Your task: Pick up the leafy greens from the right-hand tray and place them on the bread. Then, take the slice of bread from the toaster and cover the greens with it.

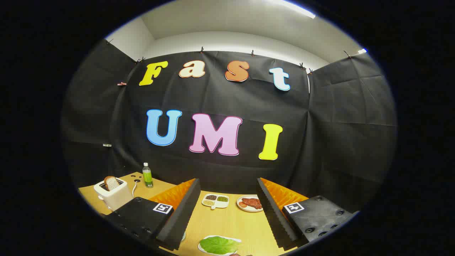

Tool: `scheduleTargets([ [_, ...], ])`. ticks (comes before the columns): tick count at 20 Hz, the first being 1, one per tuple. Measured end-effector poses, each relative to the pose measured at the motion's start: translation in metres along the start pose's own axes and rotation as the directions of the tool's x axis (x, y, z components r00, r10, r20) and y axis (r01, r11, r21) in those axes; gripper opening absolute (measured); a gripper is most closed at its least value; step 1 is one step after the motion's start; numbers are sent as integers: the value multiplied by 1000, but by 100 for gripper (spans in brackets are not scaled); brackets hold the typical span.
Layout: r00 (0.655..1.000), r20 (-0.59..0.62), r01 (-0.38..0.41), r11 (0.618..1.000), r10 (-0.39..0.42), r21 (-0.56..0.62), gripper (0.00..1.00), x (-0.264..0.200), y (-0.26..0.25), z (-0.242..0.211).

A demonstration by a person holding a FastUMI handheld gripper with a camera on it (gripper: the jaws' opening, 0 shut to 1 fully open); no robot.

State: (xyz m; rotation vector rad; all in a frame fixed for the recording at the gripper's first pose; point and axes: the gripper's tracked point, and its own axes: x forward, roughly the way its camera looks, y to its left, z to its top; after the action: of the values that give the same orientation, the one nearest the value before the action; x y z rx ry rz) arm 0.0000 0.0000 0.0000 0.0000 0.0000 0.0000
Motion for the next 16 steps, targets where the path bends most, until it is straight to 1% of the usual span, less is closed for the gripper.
scheduleTargets([
  [7,1000,-28,13,999,-13,31,97,5,21,-10],
  [14,999,-39,26,1000,-26,12,97,5,26,-12],
  [16,999,-26,29,1000,-29,10,97,4,26,-7],
])
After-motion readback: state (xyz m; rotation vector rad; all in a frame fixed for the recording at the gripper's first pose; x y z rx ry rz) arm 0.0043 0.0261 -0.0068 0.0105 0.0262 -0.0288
